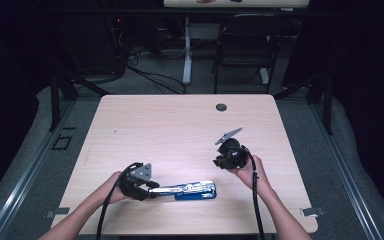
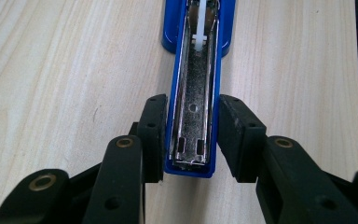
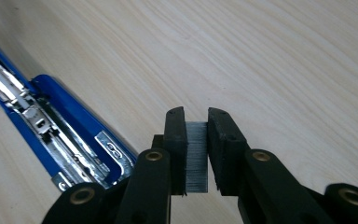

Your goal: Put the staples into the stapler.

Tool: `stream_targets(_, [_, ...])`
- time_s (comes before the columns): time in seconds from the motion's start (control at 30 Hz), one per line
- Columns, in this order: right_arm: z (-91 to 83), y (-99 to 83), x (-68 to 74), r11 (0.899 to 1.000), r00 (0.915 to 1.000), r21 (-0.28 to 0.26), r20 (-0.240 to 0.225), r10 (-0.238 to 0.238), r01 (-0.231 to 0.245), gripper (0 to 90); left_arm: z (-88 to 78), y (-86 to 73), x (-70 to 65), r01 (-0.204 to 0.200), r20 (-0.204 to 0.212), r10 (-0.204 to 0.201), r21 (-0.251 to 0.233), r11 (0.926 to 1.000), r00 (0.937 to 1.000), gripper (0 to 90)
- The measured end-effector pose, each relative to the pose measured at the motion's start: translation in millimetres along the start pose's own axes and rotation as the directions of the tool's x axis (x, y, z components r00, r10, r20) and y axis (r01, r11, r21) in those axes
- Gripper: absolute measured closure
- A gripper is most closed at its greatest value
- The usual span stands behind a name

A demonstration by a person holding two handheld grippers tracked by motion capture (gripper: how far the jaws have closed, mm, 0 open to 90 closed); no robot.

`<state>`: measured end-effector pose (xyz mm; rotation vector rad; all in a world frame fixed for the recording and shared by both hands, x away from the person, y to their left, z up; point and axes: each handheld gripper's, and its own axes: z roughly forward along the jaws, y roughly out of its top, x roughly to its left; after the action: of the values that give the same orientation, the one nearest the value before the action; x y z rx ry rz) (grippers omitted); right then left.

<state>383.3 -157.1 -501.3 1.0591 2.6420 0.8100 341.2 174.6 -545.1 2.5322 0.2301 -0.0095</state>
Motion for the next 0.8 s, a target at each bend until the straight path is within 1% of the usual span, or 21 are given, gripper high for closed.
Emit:
stream_targets(0.13, [-0.6,1.6,5.3,1.0,0.9995,-0.016,-0.028,-0.017,0.016,78.5,0.1,0.0,0.1,0.0,0.001,0.0,-0.001,1.0,1.0,63.8])
stream_targets(0.17, [-0.9,2.2,7.0,1.0,0.9993,-0.01,-0.032,-0.018,0.018,78.5,0.1,0.0,0.1,0.0,0.001,0.0,-0.001,1.0,1.0,63.8])
stream_targets(0.2, [-0.7,2.8,8.0,0.999,0.9986,-0.007,-0.042,-0.031,0.031,78.5,0.1,0.0,0.1,0.0,0.001,0.0,0.0,1.0,1.0,63.8])
stream_targets(0.3, [0.3,4.1,12.1,0.999,0.9967,-0.006,-0.066,-0.047,0.047,78.5,0.8,0.1,-0.2,0.002,-0.006,-0.002,-0.005,1.0,1.0,63.7])
stream_targets(0.4, [1.1,5.8,17.3,0.997,0.9935,-0.013,-0.087,-0.073,0.072,78.5,0.4,0.2,0.1,0.001,-0.001,-0.001,0.0,1.0,1.0,63.7])
stream_targets(0.43, [2.0,5.8,18.8,0.997,0.9933,-0.025,-0.091,-0.071,0.069,78.5,0.2,0.3,0.2,0.0,0.0,0.0,0.001,1.0,1.0,63.7])
stream_targets(0.47, [1.5,6.7,20.5,0.997,0.9919,-0.014,-0.098,-0.081,0.08,78.5,0.2,0.3,0.0,-0.001,-0.001,0.001,0.002,1.0,1.0,63.7])
stream_targets(0.5, [2.7,7.0,22.4,0.996,0.9909,-0.02,-0.101,-0.089,0.087,78.5,0.5,0.1,-0.2,0.0,-0.003,0.0,-0.002,1.0,1.0,63.7])
stream_targets(0.6, [4.6,8.3,26.2,0.994,0.9873,-0.004,-0.118,-0.107,0.107,78.5,0.2,0.0,0.9,-0.006,0.003,0.006,0.0,1.0,1.0,63.8])
stream_targets(0.73, [8.5,8.6,29.8,0.993,0.9836,0.005,-0.135,-0.119,0.121,78.5,0.3,0.3,1.2,-0.013,0.001,0.013,0.003,0.9999,0.9999,63.8])
stream_targets(0.8, [9.3,9.3,31.1,0.992,0.9817,0.008,-0.143,-0.126,0.129,78.5,0.3,0.2,1.7,-0.016,0.008,0.016,0.0,0.9999,0.9998,64.0])
